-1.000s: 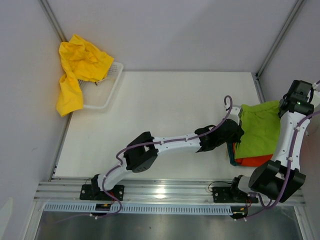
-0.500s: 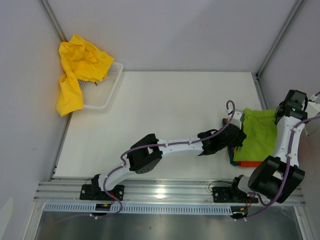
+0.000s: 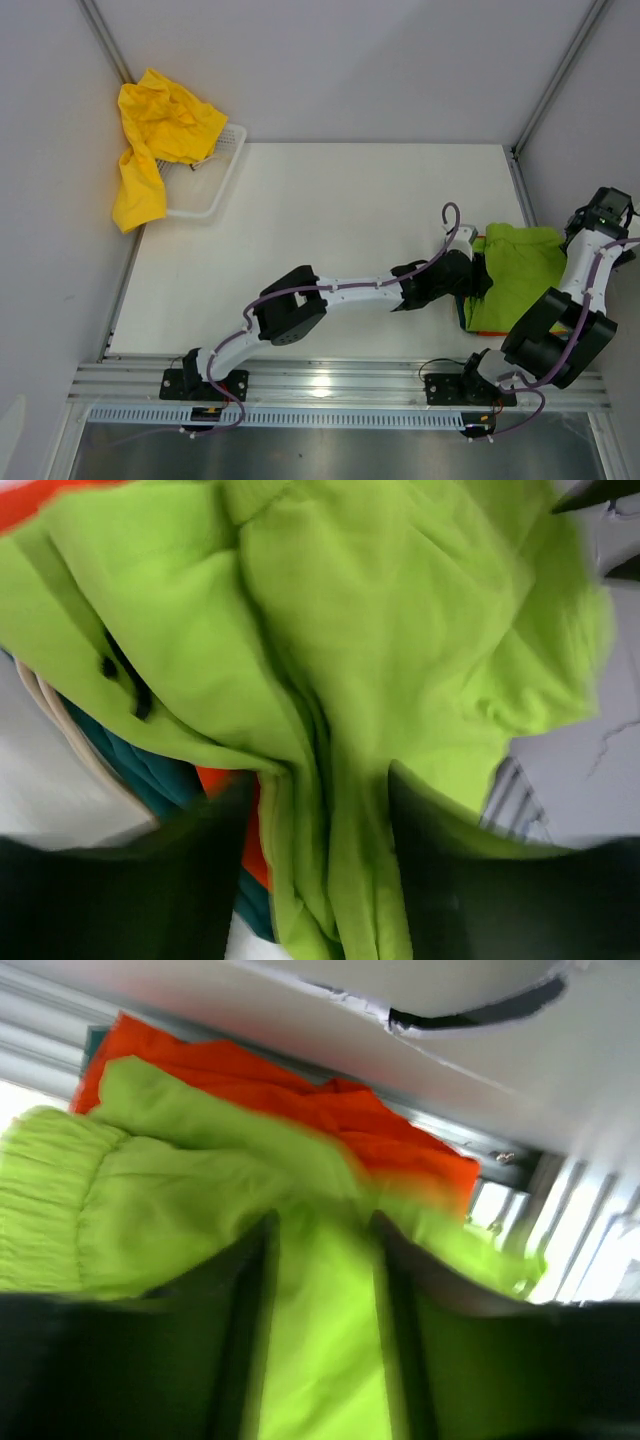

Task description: Fold and stack the shorts

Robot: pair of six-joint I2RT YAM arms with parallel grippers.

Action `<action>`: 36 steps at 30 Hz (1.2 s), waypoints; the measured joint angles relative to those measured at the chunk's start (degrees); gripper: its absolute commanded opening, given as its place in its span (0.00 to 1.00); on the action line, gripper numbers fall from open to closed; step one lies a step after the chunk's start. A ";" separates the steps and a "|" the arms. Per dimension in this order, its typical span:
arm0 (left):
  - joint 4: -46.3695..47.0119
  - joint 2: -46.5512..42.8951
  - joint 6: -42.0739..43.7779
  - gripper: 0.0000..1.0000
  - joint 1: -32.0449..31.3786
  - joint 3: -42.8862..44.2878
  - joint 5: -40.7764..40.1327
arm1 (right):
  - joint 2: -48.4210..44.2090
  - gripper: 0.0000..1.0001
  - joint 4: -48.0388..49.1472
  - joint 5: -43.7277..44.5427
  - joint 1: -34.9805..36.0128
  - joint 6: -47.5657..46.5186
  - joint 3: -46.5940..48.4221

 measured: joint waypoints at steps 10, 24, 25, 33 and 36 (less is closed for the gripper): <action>2.54 -3.28 -1.81 0.99 0.07 -11.32 -1.68 | 0.28 0.96 1.05 -0.28 0.24 0.28 2.19; 4.61 -17.81 1.18 0.99 6.21 -15.54 -1.18 | -12.39 0.96 8.59 -26.84 0.72 -0.13 -1.27; 5.55 -19.06 1.18 0.99 6.62 -16.92 -0.74 | -13.84 0.96 9.46 -29.44 0.70 0.22 -2.54; 7.34 -32.63 2.19 0.99 9.90 -34.34 0.26 | -21.20 1.00 27.74 -55.76 -5.49 12.68 -20.94; 7.74 -37.92 3.52 0.99 10.71 -39.87 -1.16 | -23.26 0.99 40.30 -64.37 -8.61 21.75 -30.95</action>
